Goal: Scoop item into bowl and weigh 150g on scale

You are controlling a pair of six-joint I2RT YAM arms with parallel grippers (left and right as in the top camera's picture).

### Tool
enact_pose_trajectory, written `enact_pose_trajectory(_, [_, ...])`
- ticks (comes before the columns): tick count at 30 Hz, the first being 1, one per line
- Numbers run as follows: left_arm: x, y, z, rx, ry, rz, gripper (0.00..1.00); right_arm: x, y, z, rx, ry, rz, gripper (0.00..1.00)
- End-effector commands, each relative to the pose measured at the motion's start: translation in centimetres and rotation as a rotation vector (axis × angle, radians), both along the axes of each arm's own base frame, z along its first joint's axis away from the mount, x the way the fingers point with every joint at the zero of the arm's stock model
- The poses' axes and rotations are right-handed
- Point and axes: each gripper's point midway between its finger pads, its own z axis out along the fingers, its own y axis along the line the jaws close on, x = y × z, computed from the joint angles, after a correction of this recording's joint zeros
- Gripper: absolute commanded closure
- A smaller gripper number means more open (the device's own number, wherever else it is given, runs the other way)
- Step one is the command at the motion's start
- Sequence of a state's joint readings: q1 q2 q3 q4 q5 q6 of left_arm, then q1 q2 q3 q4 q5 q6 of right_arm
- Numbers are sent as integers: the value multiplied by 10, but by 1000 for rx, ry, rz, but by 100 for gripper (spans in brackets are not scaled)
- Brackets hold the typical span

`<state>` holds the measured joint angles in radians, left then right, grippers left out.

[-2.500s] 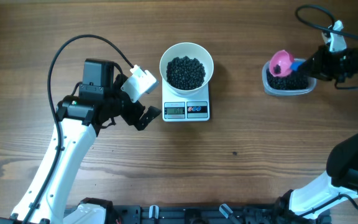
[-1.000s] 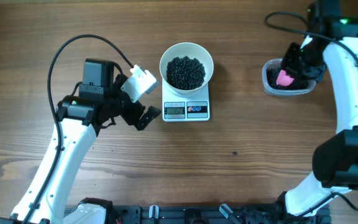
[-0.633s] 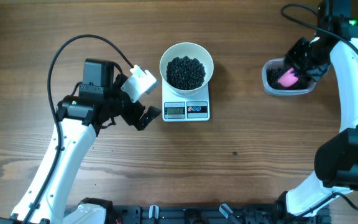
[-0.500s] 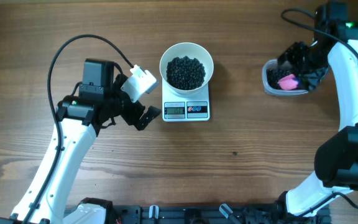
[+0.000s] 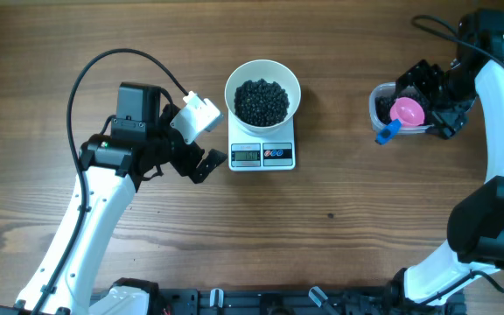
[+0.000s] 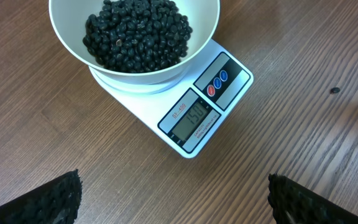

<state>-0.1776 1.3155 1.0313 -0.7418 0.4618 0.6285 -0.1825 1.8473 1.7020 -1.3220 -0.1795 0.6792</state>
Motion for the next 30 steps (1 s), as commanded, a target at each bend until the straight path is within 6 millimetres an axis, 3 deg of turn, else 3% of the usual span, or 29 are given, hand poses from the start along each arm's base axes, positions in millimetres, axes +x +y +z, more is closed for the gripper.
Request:
enact_pose_trajectory(1, [-2, -2, 5, -3, -22, -23, 0, 3, 8, 10, 43, -54, 95, 0])
enact_pose_trajectory(6, [-2, -2, 5, -3, -22, -23, 0, 9, 22, 75, 57, -272, 153, 0])
enact_pose_trajectory(11, [-2, -2, 5, -3, -22, -23, 0, -11, 33, 131, 64, -435, 154, 0])
enact_pose_trajectory(14, [-2, -2, 5, -3, -22, -23, 0, -25, 35, 155, 79, -487, 75, 0])
enact_pose_trajectory(17, [-2, -2, 5, -3, -22, -23, 0, -30, 36, 165, 110, -497, -15, 0])
enact_pose_trajectory(21, [-2, -2, 5, -3, -22, -23, 0, -31, 37, 163, 158, -460, -135, 0])
enact_pose_trajectory(25, [-2, -2, 5, -3, -22, -23, 0, -39, 38, 158, 82, -460, 40, 0])
enact_pose_trajectory(28, [-2, -2, 5, -3, -22, -23, 0, -43, 20, 159, -43, -469, 48, 0])
enact_pose_trajectory(30, [-2, -2, 5, -3, -22, -23, 0, -39, 9, 170, -146, -533, 108, 0])
